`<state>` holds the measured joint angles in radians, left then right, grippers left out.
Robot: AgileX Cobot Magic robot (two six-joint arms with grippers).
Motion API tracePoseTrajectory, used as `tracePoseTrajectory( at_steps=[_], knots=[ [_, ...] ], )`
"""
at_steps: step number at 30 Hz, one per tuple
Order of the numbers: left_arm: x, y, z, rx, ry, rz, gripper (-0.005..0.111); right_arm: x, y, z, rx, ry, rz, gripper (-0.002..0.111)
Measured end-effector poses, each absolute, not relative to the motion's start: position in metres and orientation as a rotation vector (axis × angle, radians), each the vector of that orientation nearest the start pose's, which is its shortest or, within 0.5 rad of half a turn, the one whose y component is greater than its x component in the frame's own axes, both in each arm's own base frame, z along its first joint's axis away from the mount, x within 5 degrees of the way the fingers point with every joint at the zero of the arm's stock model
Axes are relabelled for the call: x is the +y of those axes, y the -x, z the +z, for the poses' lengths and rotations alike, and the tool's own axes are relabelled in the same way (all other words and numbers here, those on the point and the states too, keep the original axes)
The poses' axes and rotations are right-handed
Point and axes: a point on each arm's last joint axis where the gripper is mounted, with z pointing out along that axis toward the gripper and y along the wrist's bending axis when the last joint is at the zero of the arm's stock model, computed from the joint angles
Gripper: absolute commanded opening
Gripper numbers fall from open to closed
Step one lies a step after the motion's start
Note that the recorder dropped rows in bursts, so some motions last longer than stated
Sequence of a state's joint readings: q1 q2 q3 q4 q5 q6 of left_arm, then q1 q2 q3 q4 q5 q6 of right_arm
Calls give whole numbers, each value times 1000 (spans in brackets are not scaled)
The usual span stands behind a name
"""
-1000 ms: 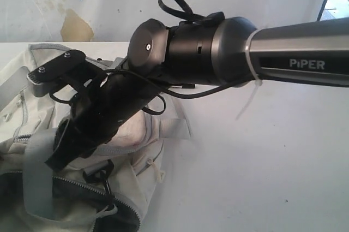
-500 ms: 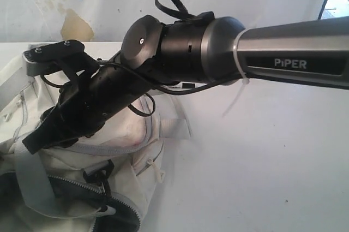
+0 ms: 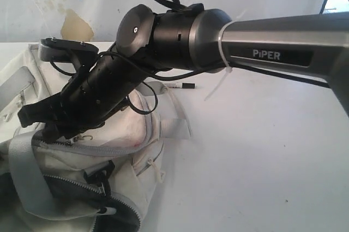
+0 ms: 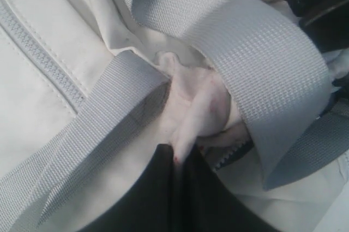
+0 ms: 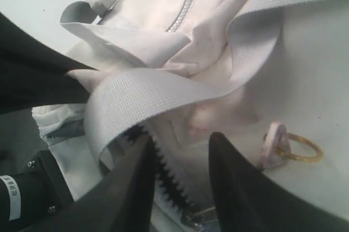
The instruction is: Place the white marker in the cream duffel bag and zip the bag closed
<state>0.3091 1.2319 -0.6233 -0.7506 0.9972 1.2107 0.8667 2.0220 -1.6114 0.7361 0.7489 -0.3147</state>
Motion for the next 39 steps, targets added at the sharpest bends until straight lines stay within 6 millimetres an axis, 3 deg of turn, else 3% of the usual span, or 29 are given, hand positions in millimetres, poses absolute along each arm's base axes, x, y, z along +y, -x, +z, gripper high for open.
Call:
tracePoseTrajectory(
  at_steps=[5,11,23,34,39],
  knots=[
    [7,-193,223,2528,-641,-577,0,370,-260,236,2491,995,1019,33],
    [7,-193,223,2528,-641,-577,0,369,-258,235,2521,1008,1023,46],
    [6,-194,224,2502,-670,-570,0,352,-270,233,2696,834,1044,45],
    [6,-194,224,2494,-674,-568,0,351,-271,233,2774,687,1065,40],
    [6,-194,224,2494,-674,-569,0,354,-274,221,2828,590,1062,39]
  ],
)
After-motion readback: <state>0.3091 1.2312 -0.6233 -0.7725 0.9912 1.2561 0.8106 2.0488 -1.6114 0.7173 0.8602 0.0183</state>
